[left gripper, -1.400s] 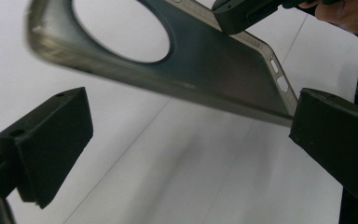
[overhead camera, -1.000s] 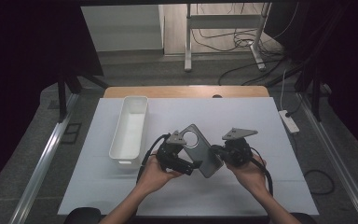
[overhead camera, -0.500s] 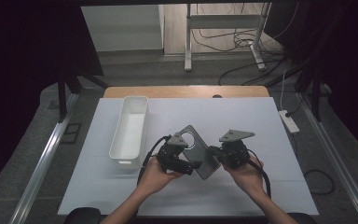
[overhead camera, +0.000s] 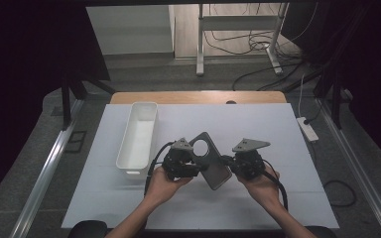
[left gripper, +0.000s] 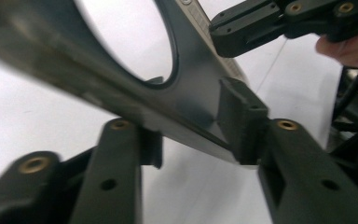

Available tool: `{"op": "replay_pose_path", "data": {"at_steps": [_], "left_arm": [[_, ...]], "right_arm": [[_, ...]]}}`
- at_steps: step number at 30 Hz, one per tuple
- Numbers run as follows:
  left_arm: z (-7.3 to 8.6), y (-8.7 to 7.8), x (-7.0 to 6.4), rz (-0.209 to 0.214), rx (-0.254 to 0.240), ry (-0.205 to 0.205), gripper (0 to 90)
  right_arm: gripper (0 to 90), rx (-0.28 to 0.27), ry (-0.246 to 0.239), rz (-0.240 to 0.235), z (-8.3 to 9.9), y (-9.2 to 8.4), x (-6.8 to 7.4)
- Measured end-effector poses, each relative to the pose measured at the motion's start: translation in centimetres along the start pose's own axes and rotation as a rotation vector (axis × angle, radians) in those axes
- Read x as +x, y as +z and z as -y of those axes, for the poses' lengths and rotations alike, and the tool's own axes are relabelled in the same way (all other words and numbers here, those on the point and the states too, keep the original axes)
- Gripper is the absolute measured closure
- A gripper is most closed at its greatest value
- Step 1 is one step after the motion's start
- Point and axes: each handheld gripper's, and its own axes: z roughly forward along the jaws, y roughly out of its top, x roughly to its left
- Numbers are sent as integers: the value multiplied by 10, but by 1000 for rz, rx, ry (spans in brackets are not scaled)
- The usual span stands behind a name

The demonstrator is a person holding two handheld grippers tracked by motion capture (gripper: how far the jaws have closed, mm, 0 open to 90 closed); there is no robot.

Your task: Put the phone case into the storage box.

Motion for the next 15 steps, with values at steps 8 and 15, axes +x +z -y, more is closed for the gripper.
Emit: {"op": "replay_pose_path", "data": {"at_steps": [8,15], "left_arm": [[-1,-2,2,21,16,-19,790],[-4,-9,3,-10,29,-1,795]], "right_arm": [[875,9,-1,-9,1,3,2],[813,-12,8,-40,2,-1,2]]}}
